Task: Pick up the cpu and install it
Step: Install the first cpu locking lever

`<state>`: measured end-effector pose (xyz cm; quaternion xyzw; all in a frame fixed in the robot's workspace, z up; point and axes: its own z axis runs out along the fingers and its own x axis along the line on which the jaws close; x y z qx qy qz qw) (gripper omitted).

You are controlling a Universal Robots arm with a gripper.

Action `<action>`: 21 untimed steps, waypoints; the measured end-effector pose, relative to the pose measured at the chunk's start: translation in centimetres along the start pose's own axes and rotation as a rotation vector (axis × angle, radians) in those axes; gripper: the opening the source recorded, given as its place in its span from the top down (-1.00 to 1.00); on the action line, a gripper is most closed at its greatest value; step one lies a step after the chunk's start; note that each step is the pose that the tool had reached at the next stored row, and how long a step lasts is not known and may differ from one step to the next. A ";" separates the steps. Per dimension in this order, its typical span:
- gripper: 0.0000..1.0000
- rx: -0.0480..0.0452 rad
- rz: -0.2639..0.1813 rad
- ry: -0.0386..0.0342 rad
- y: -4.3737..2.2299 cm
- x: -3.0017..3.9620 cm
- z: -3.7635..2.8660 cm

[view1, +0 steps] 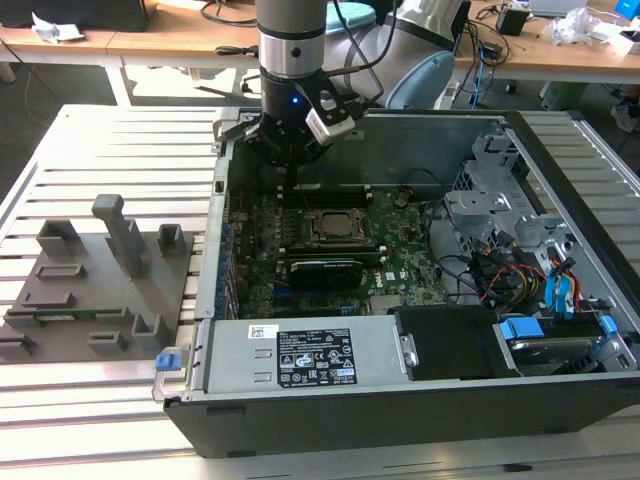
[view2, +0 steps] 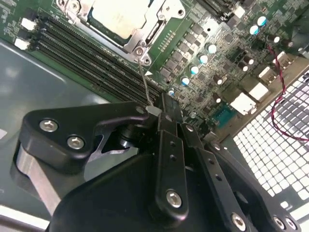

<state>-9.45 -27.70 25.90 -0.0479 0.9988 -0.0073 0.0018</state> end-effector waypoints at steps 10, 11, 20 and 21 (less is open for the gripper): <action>0.79 0.0009 0.000 0.0001 -0.08 -0.87 0.01; 0.79 0.0012 0.000 0.0001 -0.09 -1.03 0.01; 0.79 0.0022 0.000 0.0002 -0.28 -2.96 0.02; 0.79 0.0022 0.000 0.0002 -0.30 -3.12 0.02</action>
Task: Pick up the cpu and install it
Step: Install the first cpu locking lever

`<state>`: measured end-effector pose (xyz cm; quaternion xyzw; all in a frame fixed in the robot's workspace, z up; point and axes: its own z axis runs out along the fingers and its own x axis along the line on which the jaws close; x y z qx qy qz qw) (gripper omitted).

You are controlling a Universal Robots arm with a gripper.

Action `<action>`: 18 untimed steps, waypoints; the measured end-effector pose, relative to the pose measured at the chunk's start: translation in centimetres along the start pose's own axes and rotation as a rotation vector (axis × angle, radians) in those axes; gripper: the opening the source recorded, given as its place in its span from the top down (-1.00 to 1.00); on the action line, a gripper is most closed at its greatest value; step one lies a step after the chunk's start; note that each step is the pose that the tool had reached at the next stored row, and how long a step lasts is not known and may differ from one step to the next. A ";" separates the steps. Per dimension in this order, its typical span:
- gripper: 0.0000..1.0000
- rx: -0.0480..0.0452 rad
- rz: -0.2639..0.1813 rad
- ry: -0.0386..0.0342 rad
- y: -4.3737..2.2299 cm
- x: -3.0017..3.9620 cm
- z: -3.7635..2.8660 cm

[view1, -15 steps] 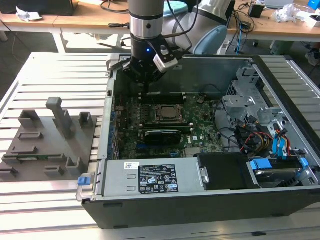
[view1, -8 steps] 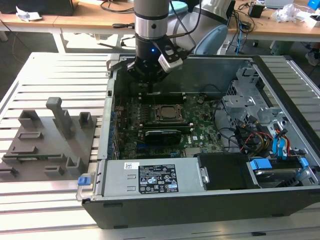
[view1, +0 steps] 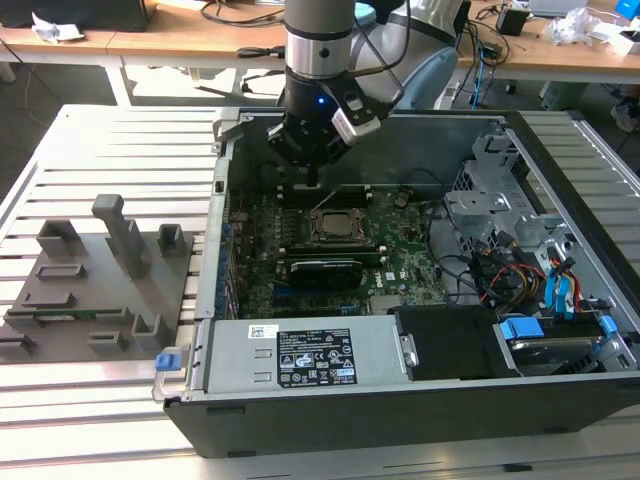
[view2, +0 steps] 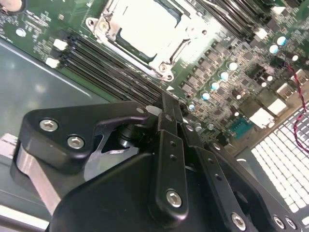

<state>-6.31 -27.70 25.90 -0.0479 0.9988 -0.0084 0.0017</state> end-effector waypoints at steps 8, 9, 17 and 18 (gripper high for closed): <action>0.79 0.0002 0.000 0.0001 -0.15 -1.54 0.01; 0.79 0.0003 0.000 0.0001 -0.16 -1.69 0.01; 0.79 0.0006 0.000 0.0000 -0.24 -2.47 0.05; 0.79 0.0007 0.000 0.0000 -0.25 -2.63 0.07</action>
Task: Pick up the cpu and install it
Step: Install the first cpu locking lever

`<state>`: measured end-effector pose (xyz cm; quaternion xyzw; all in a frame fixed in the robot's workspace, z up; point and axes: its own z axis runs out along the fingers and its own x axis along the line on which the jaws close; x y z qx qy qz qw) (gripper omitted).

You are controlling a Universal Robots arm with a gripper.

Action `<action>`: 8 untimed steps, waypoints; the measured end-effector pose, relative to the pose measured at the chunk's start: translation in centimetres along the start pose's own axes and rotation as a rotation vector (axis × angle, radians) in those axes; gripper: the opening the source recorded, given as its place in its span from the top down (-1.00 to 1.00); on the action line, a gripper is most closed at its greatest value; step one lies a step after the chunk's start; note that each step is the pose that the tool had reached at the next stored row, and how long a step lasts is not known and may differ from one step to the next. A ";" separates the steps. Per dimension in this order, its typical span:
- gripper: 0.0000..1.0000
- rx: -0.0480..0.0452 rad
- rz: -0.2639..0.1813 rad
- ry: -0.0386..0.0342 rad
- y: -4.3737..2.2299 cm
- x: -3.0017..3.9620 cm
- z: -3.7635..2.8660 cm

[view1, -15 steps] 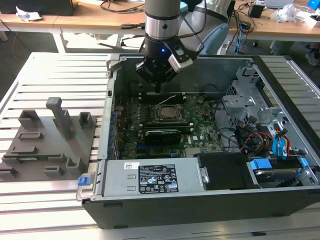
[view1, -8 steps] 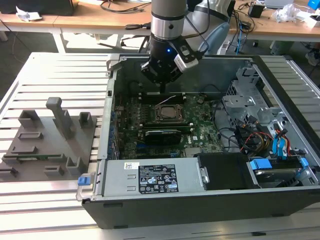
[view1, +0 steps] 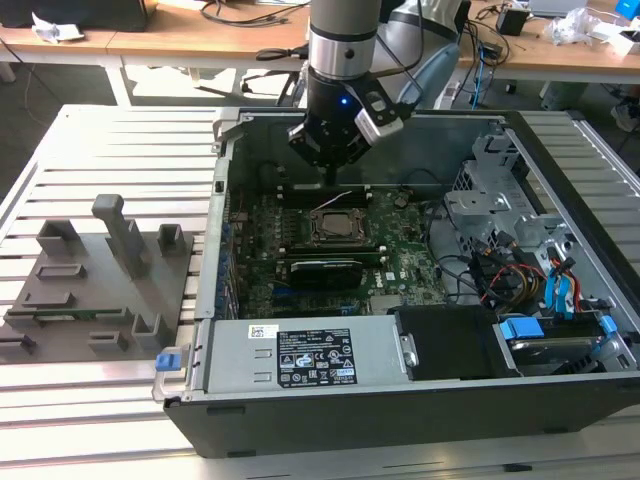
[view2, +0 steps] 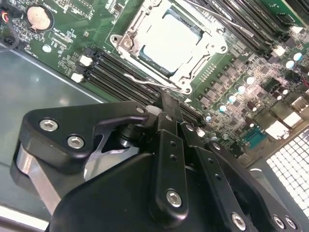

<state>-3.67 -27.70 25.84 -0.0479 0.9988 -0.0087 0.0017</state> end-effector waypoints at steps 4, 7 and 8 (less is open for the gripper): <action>0.79 0.0005 0.000 0.0001 -0.05 -0.56 0.03; 0.79 0.0008 0.000 0.0001 -0.09 -0.88 0.06; 0.79 0.0007 0.000 0.0002 -0.08 -0.88 0.07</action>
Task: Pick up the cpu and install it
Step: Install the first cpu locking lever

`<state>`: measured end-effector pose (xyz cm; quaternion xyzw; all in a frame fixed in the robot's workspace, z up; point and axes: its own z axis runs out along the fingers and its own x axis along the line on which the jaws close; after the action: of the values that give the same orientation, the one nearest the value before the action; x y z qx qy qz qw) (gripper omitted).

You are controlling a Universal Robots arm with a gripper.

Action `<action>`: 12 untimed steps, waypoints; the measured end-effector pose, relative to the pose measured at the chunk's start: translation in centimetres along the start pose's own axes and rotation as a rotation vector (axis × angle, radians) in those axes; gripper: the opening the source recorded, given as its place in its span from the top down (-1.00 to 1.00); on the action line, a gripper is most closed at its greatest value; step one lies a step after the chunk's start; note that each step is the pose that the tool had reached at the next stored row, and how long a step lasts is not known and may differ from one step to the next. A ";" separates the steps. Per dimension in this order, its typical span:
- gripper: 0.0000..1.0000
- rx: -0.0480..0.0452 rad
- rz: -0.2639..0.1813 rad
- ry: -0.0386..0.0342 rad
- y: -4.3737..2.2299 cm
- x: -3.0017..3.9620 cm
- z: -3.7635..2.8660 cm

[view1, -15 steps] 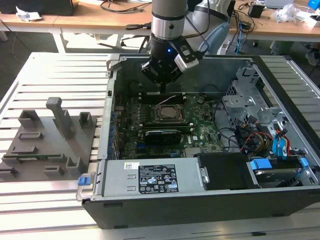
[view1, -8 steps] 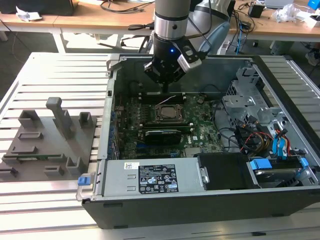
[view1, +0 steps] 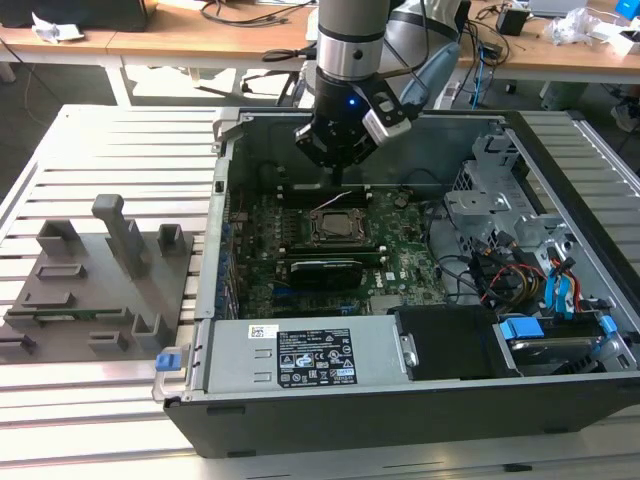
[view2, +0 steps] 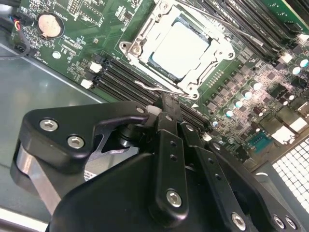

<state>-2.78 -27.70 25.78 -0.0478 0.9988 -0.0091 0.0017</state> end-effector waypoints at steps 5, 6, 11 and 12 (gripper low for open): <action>0.79 -0.0098 0.000 -0.0010 -0.20 0.01 0.04; 0.79 -0.0219 0.000 -0.0021 -0.58 0.05 0.06; 0.79 -0.0779 0.000 -0.0075 -1.73 0.17 0.15; 0.79 -0.0933 0.000 -0.0089 -1.88 0.30 0.17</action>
<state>-2.90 -29.61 25.64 -0.0477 0.9981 0.0377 0.0039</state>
